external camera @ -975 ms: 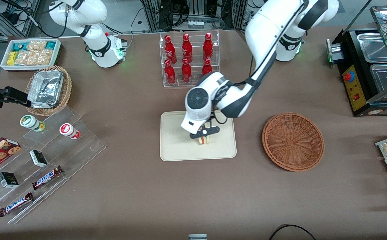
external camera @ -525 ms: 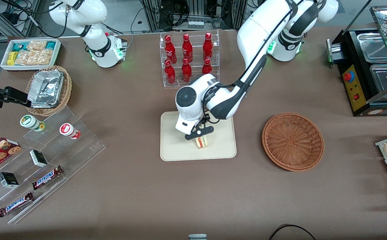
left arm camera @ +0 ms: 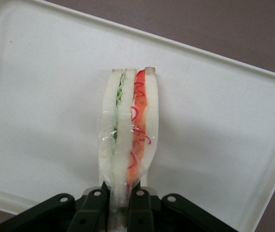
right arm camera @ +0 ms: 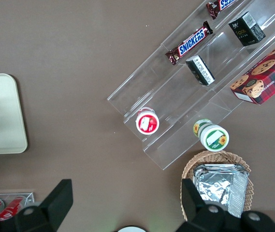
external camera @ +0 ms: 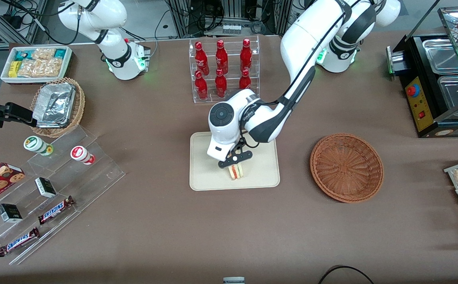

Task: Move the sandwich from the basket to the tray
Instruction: 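Lower the sandwich onto the tray and open the left gripper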

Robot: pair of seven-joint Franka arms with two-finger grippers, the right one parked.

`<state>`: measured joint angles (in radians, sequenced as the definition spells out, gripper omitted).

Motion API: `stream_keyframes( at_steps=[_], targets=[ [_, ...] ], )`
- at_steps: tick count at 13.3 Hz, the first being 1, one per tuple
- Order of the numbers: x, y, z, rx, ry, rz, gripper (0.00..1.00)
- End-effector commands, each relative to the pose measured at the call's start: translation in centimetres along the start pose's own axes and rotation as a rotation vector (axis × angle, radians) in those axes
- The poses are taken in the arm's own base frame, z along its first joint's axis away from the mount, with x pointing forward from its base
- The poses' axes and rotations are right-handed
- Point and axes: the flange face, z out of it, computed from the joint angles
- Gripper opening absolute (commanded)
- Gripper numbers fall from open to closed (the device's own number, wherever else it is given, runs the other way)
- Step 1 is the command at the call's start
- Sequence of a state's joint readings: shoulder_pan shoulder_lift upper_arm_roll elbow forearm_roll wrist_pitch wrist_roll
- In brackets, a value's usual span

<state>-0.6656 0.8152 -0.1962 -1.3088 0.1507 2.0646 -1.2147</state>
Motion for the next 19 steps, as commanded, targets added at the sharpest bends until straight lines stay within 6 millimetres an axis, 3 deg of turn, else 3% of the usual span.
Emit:
stream_keyframes(
  at_steps=[1, 2, 3, 4, 5, 8, 10, 13, 16, 19],
  targets=[
    [0.1, 0.5, 0.4, -0.007, 0.011, -0.024, 0.0],
    [0.0, 0.5, 0.5, -0.011, 0.001, -0.03, 0.0],
    [0.0, 0.6, 0.6, -0.017, -0.007, -0.034, 0.19],
    [0.2, 0.5, 0.6, -0.021, -0.013, -0.039, 0.88],
    [0.4, 0.4, 0.2, -0.026, -0.012, -0.041, 1.0],
    [0.8, 0.4, -2.9, -0.057, -0.001, -0.05, 1.0],
    [2.6, -1.0, -4.9, -0.04, -0.004, -0.066, 1.0],
    [2.9, -2.6, -10.7, -0.027, 0.013, -0.049, 1.0],
    [6.7, -7.1, -14.3, 0.023, -0.009, 0.114, 1.0],
    [11.0, -12.4, -17.2, 0.031, -0.064, 0.093, 1.0]
  ],
)
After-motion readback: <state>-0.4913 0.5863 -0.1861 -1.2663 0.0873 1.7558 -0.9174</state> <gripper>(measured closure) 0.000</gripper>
